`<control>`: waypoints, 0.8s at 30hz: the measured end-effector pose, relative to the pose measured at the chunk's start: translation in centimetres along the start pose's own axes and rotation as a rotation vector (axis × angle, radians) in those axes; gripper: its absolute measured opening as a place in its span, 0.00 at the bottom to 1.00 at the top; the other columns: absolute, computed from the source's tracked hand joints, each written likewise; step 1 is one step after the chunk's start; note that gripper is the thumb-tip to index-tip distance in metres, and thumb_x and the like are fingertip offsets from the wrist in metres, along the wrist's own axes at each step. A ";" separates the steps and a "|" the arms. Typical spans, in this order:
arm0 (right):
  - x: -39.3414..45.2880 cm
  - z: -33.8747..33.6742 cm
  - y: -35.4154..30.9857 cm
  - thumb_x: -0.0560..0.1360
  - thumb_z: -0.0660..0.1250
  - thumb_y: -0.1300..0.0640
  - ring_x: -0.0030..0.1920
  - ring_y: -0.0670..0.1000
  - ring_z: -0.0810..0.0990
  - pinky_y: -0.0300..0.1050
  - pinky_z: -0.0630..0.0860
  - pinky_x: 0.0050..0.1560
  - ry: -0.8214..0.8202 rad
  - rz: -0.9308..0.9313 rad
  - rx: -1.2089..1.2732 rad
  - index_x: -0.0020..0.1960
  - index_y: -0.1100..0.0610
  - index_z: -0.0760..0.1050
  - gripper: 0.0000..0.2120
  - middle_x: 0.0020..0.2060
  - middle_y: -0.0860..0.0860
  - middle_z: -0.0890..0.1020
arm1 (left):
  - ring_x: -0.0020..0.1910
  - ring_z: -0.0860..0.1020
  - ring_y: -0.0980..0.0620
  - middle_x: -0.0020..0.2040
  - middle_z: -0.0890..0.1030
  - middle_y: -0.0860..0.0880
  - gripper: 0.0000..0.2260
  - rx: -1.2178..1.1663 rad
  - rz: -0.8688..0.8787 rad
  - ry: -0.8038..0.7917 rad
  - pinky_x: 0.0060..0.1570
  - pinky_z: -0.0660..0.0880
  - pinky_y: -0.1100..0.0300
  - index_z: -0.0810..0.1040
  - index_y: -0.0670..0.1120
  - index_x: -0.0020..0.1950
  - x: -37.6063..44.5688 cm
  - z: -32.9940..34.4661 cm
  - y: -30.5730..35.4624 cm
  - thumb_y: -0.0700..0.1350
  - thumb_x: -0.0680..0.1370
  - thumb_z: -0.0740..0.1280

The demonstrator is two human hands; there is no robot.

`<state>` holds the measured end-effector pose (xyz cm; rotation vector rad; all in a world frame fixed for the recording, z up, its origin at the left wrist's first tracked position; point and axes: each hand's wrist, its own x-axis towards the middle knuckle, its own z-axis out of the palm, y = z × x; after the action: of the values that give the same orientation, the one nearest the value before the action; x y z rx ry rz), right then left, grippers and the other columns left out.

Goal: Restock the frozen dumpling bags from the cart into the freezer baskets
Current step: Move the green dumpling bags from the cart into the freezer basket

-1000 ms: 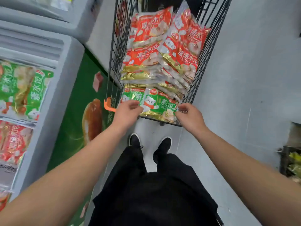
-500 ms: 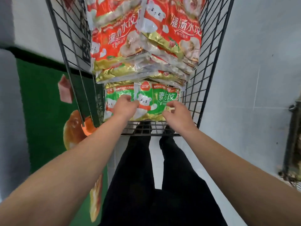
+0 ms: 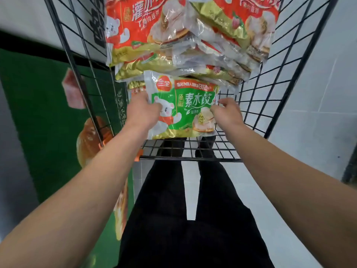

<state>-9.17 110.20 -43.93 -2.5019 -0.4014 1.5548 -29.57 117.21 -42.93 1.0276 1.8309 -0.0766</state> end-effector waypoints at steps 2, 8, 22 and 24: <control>0.8 0.5 -0.5 0.79 0.63 0.54 0.57 0.51 0.72 0.43 0.67 0.55 -0.012 0.054 0.052 0.75 0.53 0.63 0.26 0.69 0.51 0.69 | 0.37 0.73 0.49 0.38 0.75 0.49 0.08 0.047 -0.049 0.098 0.33 0.68 0.57 0.71 0.46 0.39 0.5 -1.2 -1.0 0.37 0.76 0.65; 2.3 3.2 -0.7 0.82 0.62 0.53 0.36 0.49 0.84 0.41 0.77 0.32 -0.127 0.326 0.446 0.51 0.55 0.77 0.08 0.46 0.52 0.85 | 0.56 0.77 0.45 0.58 0.78 0.45 0.12 0.002 -0.229 0.127 0.57 0.76 0.52 0.73 0.42 0.63 2.0 -0.7 -2.9 0.38 0.80 0.62; -6.3 -4.4 -2.8 0.78 0.64 0.61 0.27 0.47 0.70 0.40 0.63 0.24 -0.015 0.013 0.465 0.38 0.54 0.72 0.10 0.34 0.51 0.77 | 0.37 0.81 0.46 0.37 0.82 0.45 0.12 -0.361 -0.006 0.187 0.38 0.79 0.52 0.73 0.47 0.33 -9.8 -4.2 0.3 0.40 0.76 0.69; -8.9 -6.3 -2.8 0.77 0.66 0.59 0.29 0.46 0.74 0.42 0.68 0.26 -0.025 -0.062 0.463 0.38 0.54 0.74 0.09 0.35 0.50 0.79 | 0.34 0.78 0.50 0.35 0.79 0.48 0.13 -0.430 0.023 0.222 0.36 0.74 0.58 0.72 0.47 0.33 -13.4 -4.6 0.4 0.42 0.78 0.68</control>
<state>-7.63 110.00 -32.73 -2.0980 -0.1014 1.4562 -30.71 111.47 -30.02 0.7729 1.9209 0.4431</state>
